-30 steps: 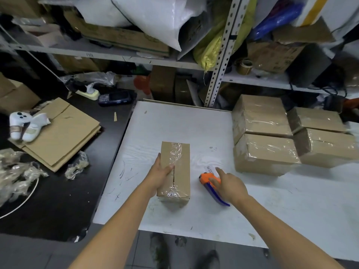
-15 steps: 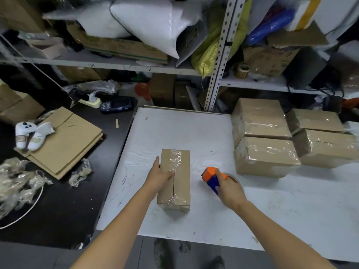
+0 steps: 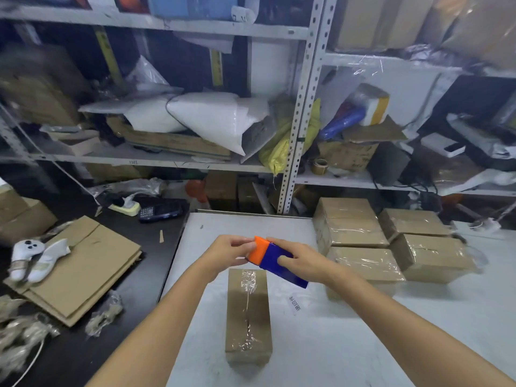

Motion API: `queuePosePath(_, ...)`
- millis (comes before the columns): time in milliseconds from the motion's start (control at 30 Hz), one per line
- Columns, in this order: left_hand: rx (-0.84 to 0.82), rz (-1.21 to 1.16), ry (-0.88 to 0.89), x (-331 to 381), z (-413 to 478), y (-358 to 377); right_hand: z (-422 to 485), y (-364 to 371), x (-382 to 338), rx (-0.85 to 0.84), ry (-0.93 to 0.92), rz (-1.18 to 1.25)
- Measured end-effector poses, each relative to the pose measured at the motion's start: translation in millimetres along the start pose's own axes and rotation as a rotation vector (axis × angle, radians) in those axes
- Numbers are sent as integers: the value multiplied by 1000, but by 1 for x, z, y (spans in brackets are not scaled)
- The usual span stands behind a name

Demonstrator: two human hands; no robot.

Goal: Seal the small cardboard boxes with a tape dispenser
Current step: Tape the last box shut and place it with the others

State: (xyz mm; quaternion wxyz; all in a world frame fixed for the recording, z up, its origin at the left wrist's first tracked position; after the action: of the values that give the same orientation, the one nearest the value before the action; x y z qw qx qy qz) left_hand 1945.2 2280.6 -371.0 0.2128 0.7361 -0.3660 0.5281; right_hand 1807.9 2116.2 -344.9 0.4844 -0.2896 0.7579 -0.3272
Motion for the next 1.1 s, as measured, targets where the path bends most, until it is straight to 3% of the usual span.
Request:
queuePosePath(267,51,-171,-85,-21,5,-26,21,15,-7,61,-70,-60)
queuePosePath(500,221,-118,-96,-45,19,-33,39,23,-5,-57,-74,-178)
queuePosePath(633,402,-240,-124,-66,25,-64,39,-4,34,-78,35,-307)
queuePosePath(1100,461,-254,-265,-123,49,-57,92,19,72,-336,192,-330)
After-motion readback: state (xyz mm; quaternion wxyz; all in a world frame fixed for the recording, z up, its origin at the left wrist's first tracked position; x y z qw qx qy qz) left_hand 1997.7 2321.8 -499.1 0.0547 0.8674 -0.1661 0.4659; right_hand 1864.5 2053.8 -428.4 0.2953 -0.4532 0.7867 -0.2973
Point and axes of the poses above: each hand's wrist, its own z-axis towards the middle knuckle, its own y-axis out of the palm, x = y × z, the point moved 1 cm from there along z, towards the middle knuckle, and after that the axes turned 7 degrees about -z, right-handed, at the moved point
